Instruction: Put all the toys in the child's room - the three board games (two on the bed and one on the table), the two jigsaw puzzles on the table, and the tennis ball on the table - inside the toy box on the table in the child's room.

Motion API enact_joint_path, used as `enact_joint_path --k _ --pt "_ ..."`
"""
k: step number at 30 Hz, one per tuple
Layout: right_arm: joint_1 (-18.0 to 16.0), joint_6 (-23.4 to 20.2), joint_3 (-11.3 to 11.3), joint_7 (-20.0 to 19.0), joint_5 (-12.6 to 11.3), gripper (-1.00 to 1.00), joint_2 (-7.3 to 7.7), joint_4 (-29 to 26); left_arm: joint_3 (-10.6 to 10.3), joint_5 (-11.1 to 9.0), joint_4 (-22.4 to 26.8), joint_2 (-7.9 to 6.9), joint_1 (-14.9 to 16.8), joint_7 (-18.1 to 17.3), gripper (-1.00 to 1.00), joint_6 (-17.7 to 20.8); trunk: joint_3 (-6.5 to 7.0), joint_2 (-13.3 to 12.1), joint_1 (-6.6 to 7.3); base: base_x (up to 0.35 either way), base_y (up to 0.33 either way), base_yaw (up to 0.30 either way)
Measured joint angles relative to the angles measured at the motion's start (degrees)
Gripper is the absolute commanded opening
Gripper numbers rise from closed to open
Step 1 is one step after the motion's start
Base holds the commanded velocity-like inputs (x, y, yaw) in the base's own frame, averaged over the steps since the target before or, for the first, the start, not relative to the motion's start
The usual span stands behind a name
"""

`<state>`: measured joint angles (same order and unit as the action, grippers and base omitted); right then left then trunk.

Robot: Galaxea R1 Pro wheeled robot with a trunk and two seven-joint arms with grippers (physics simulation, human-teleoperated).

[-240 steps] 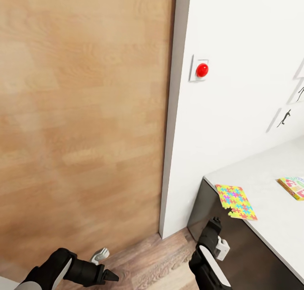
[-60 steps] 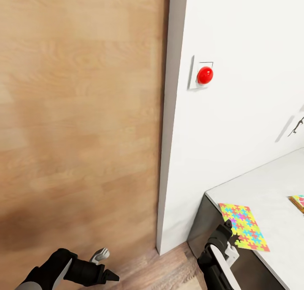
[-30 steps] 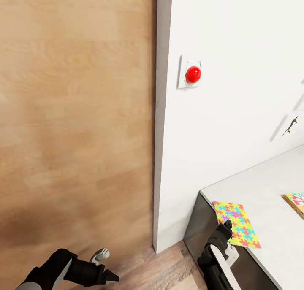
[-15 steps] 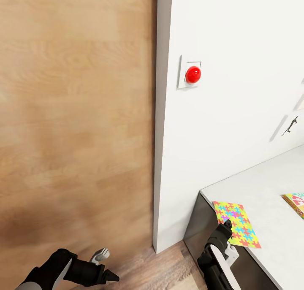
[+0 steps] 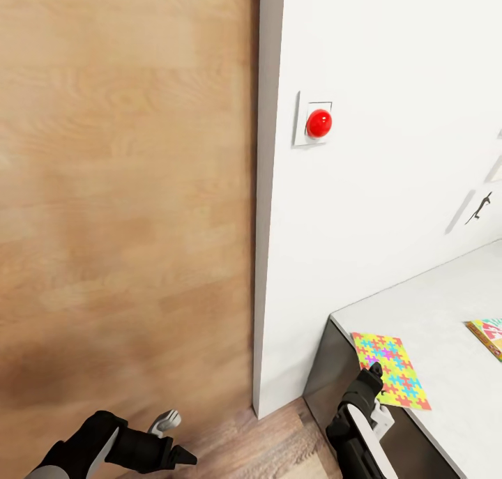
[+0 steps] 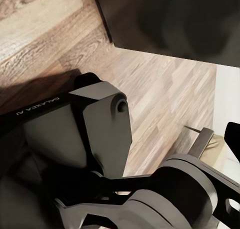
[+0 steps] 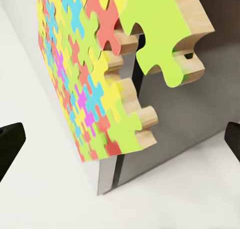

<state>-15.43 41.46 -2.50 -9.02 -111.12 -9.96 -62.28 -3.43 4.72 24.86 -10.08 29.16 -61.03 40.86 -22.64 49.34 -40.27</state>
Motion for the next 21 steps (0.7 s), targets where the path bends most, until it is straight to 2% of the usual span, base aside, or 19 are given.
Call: enact_joint_path --k 1,2,21 --pt "0.00 -0.07 0.00 0.00 -0.02 1.00 0.00 0.00 0.00 0.00 0.00 0.00 0.00 0.00 1.00 0.00 0.00 0.00 0.00 0.000 0.000 0.000" --pt "0.00 -0.09 0.00 -0.02 -0.03 -1.00 0.00 0.00 0.00 0.00 0.00 0.00 0.00 0.00 1.00 0.00 0.00 0.00 0.00 0.000 0.000 0.000" --pt "0.01 -0.21 0.00 -0.05 -0.01 -1.00 0.00 0.00 0.03 0.07 0.00 0.00 0.00 -0.02 1.00 -1.07 0.00 0.00 0.00 0.000 0.000 0.000"
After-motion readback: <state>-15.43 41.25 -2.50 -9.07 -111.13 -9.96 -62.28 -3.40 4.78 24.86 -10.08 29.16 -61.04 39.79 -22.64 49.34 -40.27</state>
